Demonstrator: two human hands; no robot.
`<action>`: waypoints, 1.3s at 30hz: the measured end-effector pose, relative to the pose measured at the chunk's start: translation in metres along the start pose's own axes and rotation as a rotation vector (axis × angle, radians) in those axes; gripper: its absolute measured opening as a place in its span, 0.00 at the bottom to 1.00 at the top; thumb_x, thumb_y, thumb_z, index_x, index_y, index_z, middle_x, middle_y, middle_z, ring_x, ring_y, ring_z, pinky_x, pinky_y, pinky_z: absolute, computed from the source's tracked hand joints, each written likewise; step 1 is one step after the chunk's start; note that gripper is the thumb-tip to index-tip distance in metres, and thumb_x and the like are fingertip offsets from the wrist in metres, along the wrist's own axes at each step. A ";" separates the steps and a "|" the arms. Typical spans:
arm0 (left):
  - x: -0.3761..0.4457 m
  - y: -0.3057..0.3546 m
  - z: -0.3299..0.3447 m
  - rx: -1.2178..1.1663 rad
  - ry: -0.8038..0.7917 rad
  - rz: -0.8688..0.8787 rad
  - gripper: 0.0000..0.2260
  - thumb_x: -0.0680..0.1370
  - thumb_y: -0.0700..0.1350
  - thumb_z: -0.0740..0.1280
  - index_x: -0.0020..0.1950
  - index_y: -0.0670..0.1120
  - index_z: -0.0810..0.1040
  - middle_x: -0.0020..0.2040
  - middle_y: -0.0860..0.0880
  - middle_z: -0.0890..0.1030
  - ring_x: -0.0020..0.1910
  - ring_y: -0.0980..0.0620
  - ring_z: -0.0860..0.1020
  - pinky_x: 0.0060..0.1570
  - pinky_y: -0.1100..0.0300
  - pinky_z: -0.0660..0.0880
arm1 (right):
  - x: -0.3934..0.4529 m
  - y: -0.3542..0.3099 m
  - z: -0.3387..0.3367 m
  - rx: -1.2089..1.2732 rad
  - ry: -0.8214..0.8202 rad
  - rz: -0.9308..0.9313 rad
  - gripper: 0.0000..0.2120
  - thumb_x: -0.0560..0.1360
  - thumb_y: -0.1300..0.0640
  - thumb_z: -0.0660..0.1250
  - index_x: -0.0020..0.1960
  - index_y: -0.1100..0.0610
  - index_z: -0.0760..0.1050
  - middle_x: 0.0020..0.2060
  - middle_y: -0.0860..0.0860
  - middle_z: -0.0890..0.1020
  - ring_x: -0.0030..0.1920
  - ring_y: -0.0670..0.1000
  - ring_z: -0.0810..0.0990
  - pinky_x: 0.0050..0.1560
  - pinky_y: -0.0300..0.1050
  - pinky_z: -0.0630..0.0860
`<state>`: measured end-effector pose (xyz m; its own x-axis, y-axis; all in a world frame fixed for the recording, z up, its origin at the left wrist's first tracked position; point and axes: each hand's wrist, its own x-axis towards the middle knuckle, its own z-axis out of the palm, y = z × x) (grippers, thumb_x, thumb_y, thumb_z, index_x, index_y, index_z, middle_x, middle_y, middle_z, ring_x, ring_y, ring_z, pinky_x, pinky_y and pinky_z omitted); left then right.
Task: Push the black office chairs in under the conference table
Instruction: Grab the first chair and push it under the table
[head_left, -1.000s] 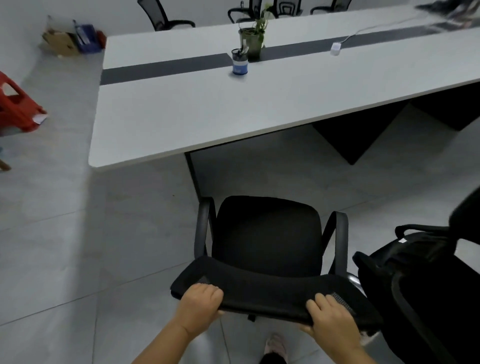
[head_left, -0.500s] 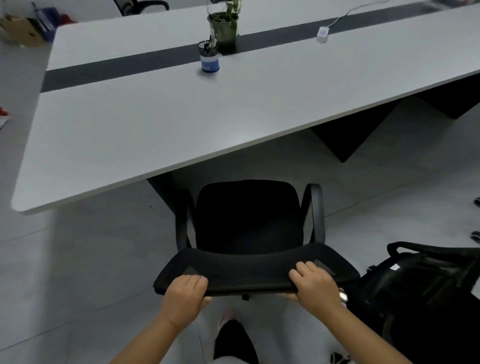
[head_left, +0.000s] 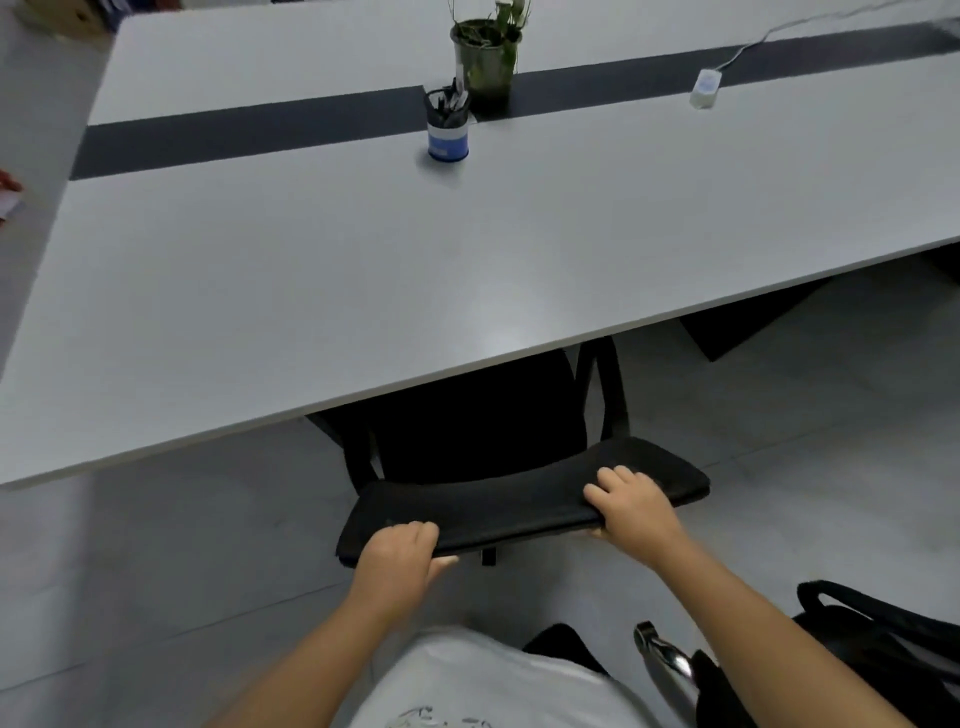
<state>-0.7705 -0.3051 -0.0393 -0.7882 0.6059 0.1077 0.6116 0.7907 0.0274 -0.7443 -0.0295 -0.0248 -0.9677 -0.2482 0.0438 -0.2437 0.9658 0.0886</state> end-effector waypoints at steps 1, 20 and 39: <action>0.007 -0.001 0.000 -0.003 -0.013 -0.015 0.20 0.55 0.59 0.79 0.24 0.46 0.74 0.18 0.50 0.72 0.16 0.54 0.71 0.17 0.70 0.64 | 0.009 0.004 0.001 0.000 0.011 -0.014 0.23 0.41 0.43 0.81 0.28 0.54 0.78 0.24 0.52 0.78 0.25 0.50 0.78 0.25 0.32 0.71; 0.092 -0.058 0.004 -0.040 0.087 -0.160 0.22 0.80 0.58 0.37 0.42 0.49 0.66 0.25 0.54 0.80 0.23 0.57 0.78 0.38 0.62 0.69 | 0.131 0.052 0.039 0.146 0.148 -0.211 0.24 0.39 0.43 0.80 0.27 0.53 0.76 0.23 0.48 0.76 0.33 0.51 0.69 0.30 0.37 0.65; 0.128 -0.032 -0.005 -0.607 -0.245 -0.157 0.14 0.78 0.50 0.61 0.63 0.49 0.72 0.60 0.55 0.75 0.56 0.63 0.70 0.53 0.74 0.63 | 0.093 0.036 0.007 0.320 0.089 0.287 0.26 0.41 0.48 0.82 0.36 0.55 0.81 0.34 0.51 0.83 0.36 0.53 0.83 0.41 0.43 0.79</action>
<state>-0.8907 -0.2532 -0.0217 -0.8200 0.5465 -0.1702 0.3618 0.7252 0.5859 -0.8433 -0.0174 -0.0242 -0.9932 0.0411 0.1087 0.0126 0.9678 -0.2514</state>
